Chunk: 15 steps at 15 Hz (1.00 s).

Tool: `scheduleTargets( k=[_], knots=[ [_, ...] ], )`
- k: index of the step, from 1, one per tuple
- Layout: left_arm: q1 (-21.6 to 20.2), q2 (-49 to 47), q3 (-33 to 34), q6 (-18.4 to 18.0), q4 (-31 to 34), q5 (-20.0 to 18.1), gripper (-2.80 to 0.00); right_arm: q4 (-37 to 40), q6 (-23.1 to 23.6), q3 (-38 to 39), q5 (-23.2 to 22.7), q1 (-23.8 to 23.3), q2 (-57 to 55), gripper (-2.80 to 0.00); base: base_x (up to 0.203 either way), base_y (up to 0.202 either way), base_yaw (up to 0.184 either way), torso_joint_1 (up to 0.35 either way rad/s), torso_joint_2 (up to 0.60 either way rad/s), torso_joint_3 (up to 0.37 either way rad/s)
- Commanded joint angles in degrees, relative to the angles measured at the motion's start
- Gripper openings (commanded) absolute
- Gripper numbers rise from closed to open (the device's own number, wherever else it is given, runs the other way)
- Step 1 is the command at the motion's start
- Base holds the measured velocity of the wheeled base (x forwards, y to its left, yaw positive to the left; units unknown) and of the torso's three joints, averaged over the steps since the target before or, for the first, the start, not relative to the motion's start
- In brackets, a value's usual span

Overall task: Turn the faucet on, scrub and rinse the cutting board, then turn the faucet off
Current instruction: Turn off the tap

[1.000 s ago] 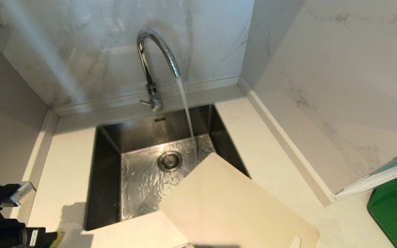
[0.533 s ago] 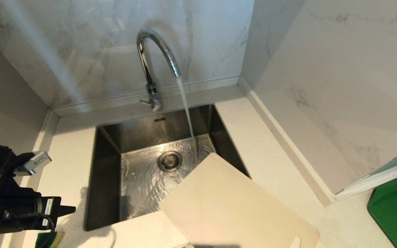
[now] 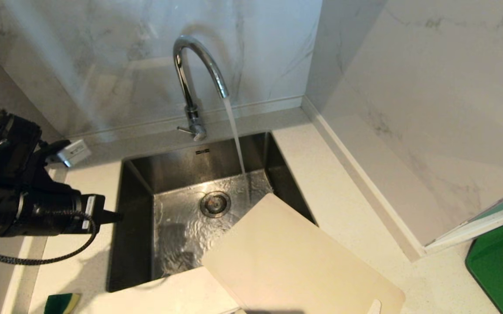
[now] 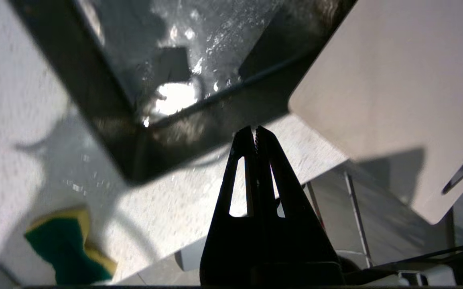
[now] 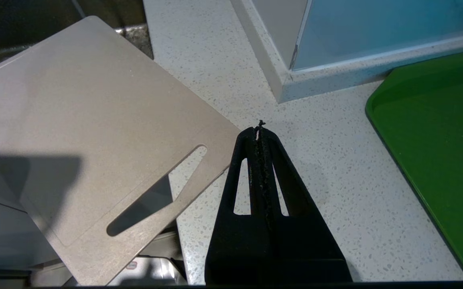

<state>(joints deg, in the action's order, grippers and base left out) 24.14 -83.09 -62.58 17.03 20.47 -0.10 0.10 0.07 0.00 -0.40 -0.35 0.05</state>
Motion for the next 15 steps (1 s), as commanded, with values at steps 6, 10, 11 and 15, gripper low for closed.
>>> scheduleTargets(
  k=[6, 10, 11, 15],
  knots=[
    [1.3, -22.2, -25.7, -0.2, 1.4, 3.1, -2.8, 0.0, 0.0, 0.1, 0.0, 0.0, 0.0, -2.8, 0.0, 0.0, 0.0, 0.0, 0.0, 0.0],
    [1.4, -32.4, -38.3, -2.4, 1.0, 4.6, -2.8, 0.1, 0.0, 0.1, 0.0, 0.0, 0.0, -2.8, 0.0, 0.0, 0.0, 0.0, 0.0, 0.0],
    [1.4, -35.0, -42.1, -3.1, 1.0, 5.9, -2.8, 0.1, 0.0, 0.1, 0.0, 0.0, 0.0, -2.8, 0.0, 0.0, 0.0, 0.0, 0.0, 0.0],
    [1.1, -42.4, -49.1, -5.5, -5.8, 8.2, -2.8, 0.0, 0.0, 0.1, 0.0, 0.0, 0.0, -2.8, 0.0, 0.0, 0.0, 0.0, 0.0, 0.0]
  ],
)
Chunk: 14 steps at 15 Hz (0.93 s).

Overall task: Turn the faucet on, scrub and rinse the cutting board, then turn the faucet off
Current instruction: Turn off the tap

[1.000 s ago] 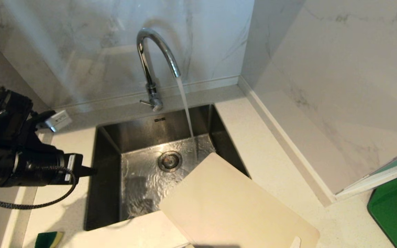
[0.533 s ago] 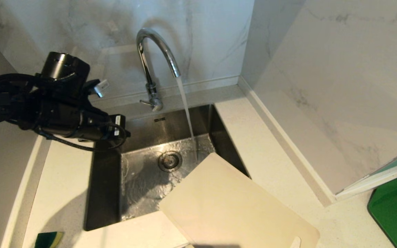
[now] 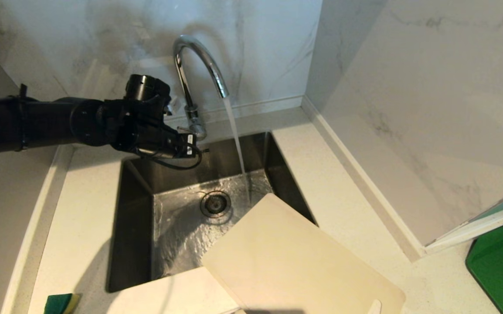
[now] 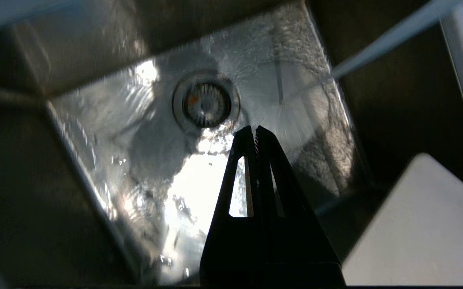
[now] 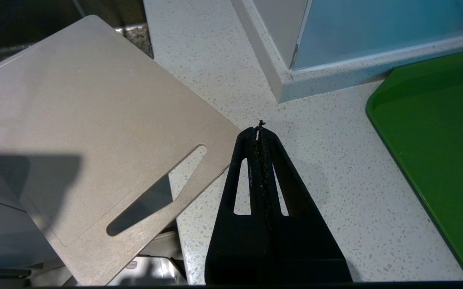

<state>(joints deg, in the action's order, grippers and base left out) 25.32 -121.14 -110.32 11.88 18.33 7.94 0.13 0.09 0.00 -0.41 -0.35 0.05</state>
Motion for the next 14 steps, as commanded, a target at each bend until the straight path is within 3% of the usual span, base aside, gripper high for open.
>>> scheduleTargets(
  k=[1, 3, 8, 14],
  knots=[
    [-0.3, -5.5, -1.4, -1.2, -8.3, 0.4, -2.8, 0.0, 0.0, 0.1, 0.0, 0.0, 0.0, -2.8, 0.0, 0.0, 0.0, 0.0, 0.0, 0.0],
    [-0.8, -7.2, -1.7, -4.8, -15.7, 1.6, -2.8, 0.0, 0.0, 0.1, 0.0, 0.0, 0.0, -2.8, 0.0, 0.0, 0.0, 0.0, 0.0, 0.0],
    [-1.1, -8.7, -2.0, -5.6, -25.1, 2.1, -2.8, 0.0, 0.0, 0.1, 0.0, 0.0, 0.0, -2.8, 0.0, 0.0, 0.0, 0.0, 0.0, 0.0],
    [-2.9, -8.5, -1.9, -8.3, -26.3, 3.0, -2.8, 0.0, 0.0, 0.1, 0.1, 0.0, 0.0, -2.8, 0.0, 0.0, 0.0, 0.0, 0.0, 0.0]
  ],
)
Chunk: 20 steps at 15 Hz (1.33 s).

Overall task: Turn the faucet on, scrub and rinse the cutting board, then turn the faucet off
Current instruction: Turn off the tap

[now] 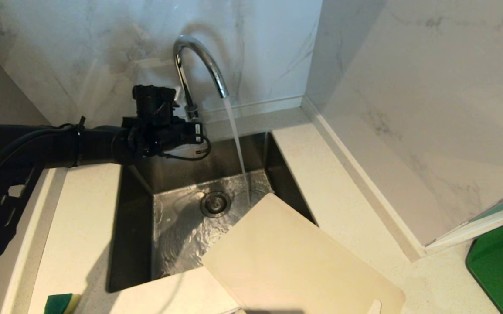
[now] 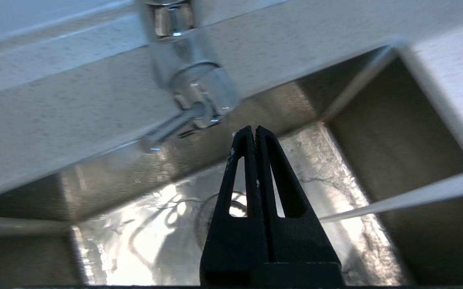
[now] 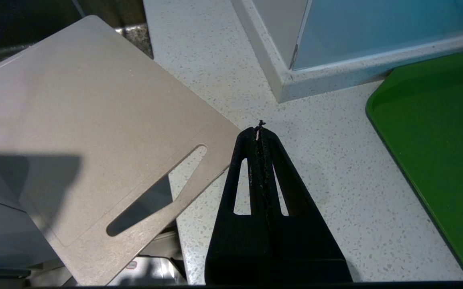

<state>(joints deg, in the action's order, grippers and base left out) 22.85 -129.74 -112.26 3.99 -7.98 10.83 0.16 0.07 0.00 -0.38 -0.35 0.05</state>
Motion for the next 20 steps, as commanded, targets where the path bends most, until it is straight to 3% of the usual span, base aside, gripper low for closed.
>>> scheduleTargets(
  k=[1, 20],
  knots=[
    [-0.6, -0.1, 0.0, -0.8, 0.0, 0.1, -2.8, 0.0, 0.0, 0.1, -0.1, 0.0, 0.0, -2.8, 0.0, 0.0, 0.0, 0.0, 0.0, 0.0],
    [-2.3, -1.1, -0.1, -2.8, -0.4, -0.1, -2.8, 0.0, 0.0, 0.1, -0.1, 0.0, 0.0, -2.8, 0.0, 0.0, 0.0, 0.0, 0.0, 0.0]
  ],
)
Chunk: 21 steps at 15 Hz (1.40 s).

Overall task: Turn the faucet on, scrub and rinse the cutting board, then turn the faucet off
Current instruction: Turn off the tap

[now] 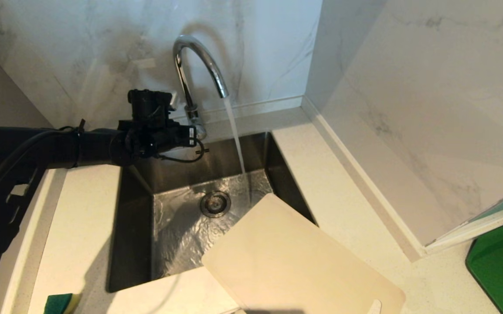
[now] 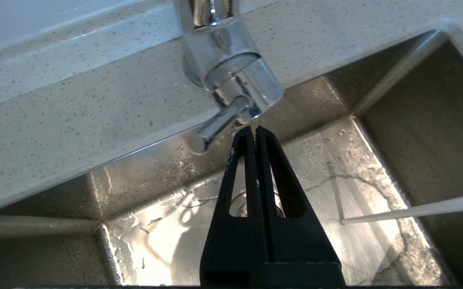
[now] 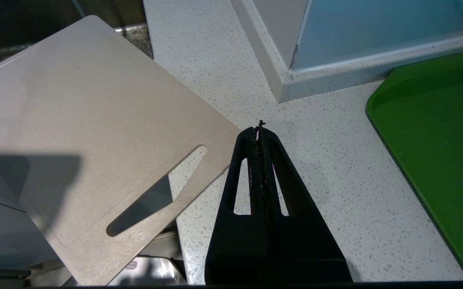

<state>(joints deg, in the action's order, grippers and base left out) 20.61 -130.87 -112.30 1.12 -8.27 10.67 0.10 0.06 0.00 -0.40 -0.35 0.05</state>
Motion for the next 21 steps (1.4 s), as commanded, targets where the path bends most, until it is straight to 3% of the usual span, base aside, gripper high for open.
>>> scheduleTargets(
  k=[1, 8, 21],
  knots=[
    [0.0, 0.0, 0.0, -0.1, -0.3, 0.1, -2.8, 0.1, 0.0, 0.1, 0.0, 0.0, 0.0, -2.8, 0.0, 0.0, 0.0, 0.0, 0.0, 0.0],
    [-1.2, -0.5, 0.0, -2.5, -2.4, 0.3, -2.8, 0.1, 0.0, 0.1, 0.0, 0.0, 0.0, -2.8, 0.0, 0.0, 0.0, 0.0, 0.0, 0.0],
    [-2.9, -0.4, -0.1, -3.6, -3.0, 0.1, -2.8, 0.0, 0.0, 0.1, 0.0, 0.0, 0.0, -2.8, 0.0, 0.0, 0.0, 0.0, 0.0, 0.0]
  ],
)
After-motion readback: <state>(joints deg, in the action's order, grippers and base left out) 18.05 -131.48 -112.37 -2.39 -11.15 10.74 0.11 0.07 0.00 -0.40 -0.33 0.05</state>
